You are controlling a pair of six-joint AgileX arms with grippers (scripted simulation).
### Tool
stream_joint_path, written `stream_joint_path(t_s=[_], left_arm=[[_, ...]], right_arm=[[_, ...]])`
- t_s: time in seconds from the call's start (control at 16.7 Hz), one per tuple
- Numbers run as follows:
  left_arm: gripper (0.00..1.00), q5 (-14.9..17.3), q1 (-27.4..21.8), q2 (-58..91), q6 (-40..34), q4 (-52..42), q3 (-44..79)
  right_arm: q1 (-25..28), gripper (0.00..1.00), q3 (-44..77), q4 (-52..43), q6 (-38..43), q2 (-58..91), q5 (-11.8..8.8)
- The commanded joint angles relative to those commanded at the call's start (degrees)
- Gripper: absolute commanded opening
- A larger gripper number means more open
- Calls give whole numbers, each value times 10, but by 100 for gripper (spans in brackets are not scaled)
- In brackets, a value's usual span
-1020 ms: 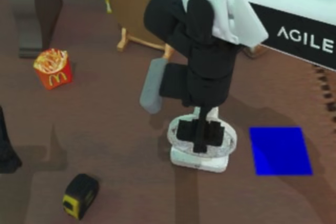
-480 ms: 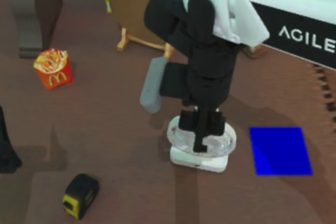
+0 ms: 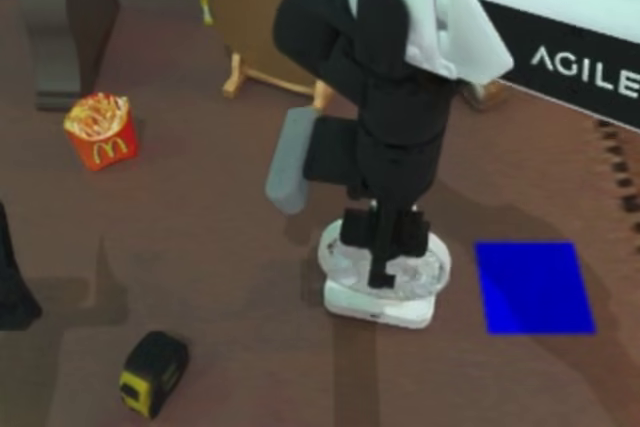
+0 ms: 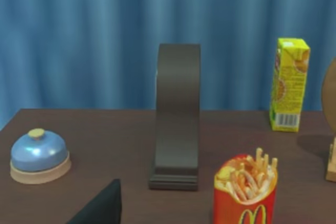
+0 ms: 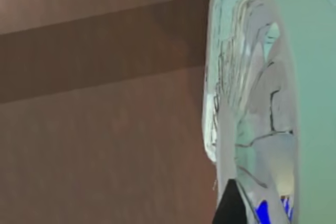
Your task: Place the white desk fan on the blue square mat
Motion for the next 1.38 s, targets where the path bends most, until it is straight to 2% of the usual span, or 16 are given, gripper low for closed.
stream_joint_path(t_s=[0.36,0.78,0.96,1.38], left_arm=[[100,0,0,0,0,0,0],[100,0,0,0,0,0,0],[100,0,0,0,0,0,0],[100,0,0,0,0,0,0]], right_arm=[[3,0,108,-98,0,8,0],[-5,0,108,-106,-8,2,0],[-39,0,62,-96,-62,-31,-1],[-164,0,-111,-53,-278,-159,-4]])
